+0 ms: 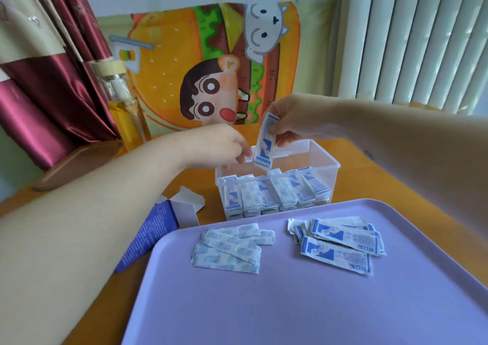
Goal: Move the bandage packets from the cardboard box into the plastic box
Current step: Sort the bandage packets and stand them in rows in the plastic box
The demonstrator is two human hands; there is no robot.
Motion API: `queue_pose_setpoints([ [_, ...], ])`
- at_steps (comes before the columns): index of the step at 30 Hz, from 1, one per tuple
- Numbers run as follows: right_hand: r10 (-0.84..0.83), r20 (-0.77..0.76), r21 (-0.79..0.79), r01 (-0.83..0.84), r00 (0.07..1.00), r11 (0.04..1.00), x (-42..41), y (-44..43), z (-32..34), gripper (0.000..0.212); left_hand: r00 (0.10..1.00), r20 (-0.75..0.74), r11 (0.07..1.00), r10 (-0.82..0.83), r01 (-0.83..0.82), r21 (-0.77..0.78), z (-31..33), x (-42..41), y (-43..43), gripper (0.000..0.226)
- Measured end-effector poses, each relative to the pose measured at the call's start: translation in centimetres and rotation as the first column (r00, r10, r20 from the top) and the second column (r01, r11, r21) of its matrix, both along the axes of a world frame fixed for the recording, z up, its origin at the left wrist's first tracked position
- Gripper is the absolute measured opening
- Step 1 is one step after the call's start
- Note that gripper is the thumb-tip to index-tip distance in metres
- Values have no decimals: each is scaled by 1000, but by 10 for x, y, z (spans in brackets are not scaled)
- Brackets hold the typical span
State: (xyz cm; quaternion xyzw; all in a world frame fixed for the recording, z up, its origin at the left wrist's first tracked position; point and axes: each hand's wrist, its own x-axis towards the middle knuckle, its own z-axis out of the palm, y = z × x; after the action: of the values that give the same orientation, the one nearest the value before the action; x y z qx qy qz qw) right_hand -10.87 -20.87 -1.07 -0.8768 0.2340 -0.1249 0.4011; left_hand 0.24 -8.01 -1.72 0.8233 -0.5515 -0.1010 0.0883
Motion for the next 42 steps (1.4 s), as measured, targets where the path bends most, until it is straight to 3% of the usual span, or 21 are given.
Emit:
queue_pose_setpoints([
  [5, 31, -209, -30, -38, 978, 999, 18, -10, -16, 18, 974, 168, 976, -153, 122, 180, -7, 6, -15, 40],
  [11, 162, -368, 82, -142, 916, 986, 29, -18, -28, 20, 954, 164, 917, -250, 179, 358, -14, 13, -34, 52],
  [20, 127, -476, -165, -230, 870, 959, 32, -9, -35, 21, 904, 263, 857, -338, 180, 482, -22, 16, -36, 55],
  [29, 91, -483, -296, -260, 871, 919, 32, -2, -36, 8, 903, 263, 851, -339, 175, 495, -23, 14, -33, 54],
  [34, 73, -481, -383, -284, 874, 879, 34, 3, -41, 22, 908, 256, 864, -333, 184, 470, -23, 14, -29, 49],
  [38, 28, -429, -551, -286, 903, 784, 31, 5, -38, 42, 922, 236, 896, -305, 195, 399, -20, 13, -29, 46],
  [42, -6, -436, -576, -274, 900, 770, 21, 1, -25, 26, 938, 201, 915, -283, 201, 349, -21, 12, -30, 42],
])
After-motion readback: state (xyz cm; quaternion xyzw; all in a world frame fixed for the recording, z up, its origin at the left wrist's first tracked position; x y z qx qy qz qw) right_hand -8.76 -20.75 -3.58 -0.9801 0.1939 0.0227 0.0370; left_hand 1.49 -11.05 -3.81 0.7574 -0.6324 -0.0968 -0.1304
